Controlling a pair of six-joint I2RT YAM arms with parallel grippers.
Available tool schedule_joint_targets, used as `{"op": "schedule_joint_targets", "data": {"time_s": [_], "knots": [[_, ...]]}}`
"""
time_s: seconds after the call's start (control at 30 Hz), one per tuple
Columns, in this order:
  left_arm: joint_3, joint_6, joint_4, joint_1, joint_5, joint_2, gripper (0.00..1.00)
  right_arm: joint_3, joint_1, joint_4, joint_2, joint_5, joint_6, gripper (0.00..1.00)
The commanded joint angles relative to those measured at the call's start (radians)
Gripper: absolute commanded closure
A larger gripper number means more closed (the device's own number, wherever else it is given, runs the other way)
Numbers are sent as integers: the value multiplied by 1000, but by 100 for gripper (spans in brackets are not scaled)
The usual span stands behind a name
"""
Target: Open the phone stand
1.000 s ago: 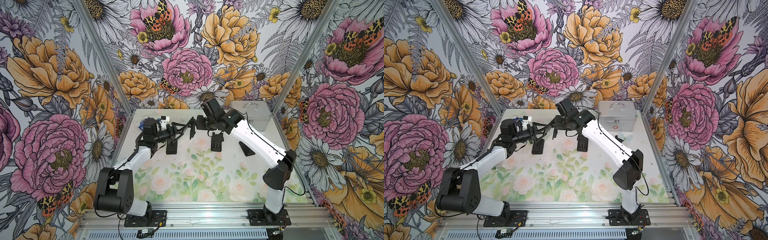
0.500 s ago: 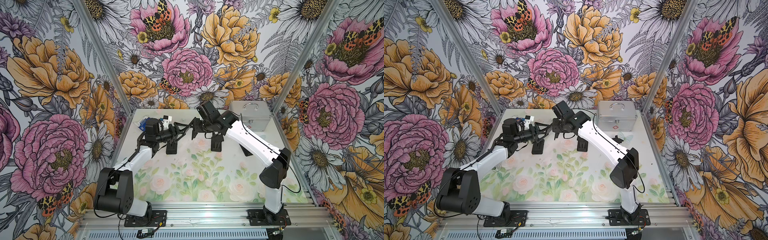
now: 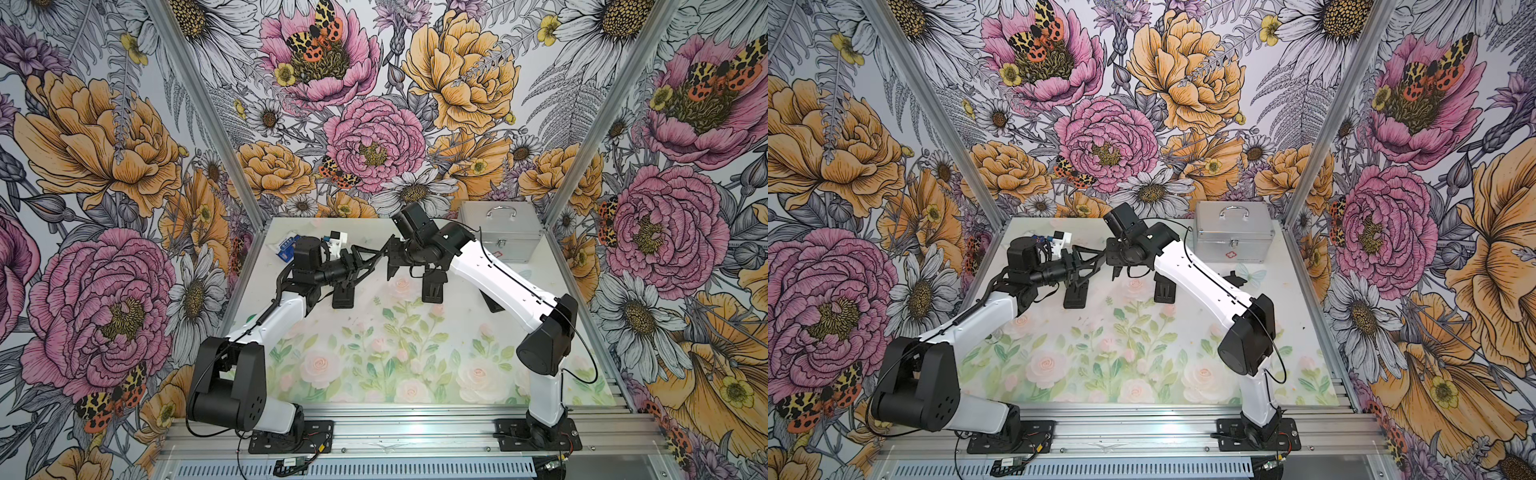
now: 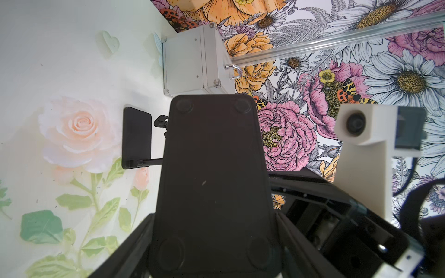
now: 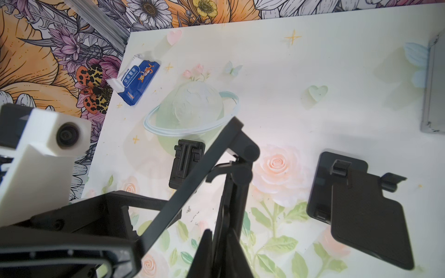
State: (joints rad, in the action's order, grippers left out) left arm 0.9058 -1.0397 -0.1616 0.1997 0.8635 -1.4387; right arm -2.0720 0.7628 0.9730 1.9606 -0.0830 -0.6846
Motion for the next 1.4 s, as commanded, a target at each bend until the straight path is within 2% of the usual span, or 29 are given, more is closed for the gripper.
{"op": "schedule_joint_targets", "data": {"time_s": [0.0, 0.07, 0.27, 0.67, 0.7, 1.37], "knots": [[48, 8, -30, 17, 16, 41, 39, -25, 13, -6, 21, -1, 15, 94], [54, 5, -30, 21, 24, 41, 39, -27, 13, -6, 22, -1, 14, 100], [79, 13, -26, 14, 22, 35, 40, -28, 13, -7, 14, 17, 35, 100], [184, 52, -18, -60, 28, -62, 40, 30, 24, -6, -76, 87, 134, 100], [193, 53, -17, -64, 29, -70, 40, 33, 52, -7, -82, 93, 139, 100], [316, 95, -16, -108, 52, -237, 40, 5, 114, -8, -127, 203, 234, 100]]}}
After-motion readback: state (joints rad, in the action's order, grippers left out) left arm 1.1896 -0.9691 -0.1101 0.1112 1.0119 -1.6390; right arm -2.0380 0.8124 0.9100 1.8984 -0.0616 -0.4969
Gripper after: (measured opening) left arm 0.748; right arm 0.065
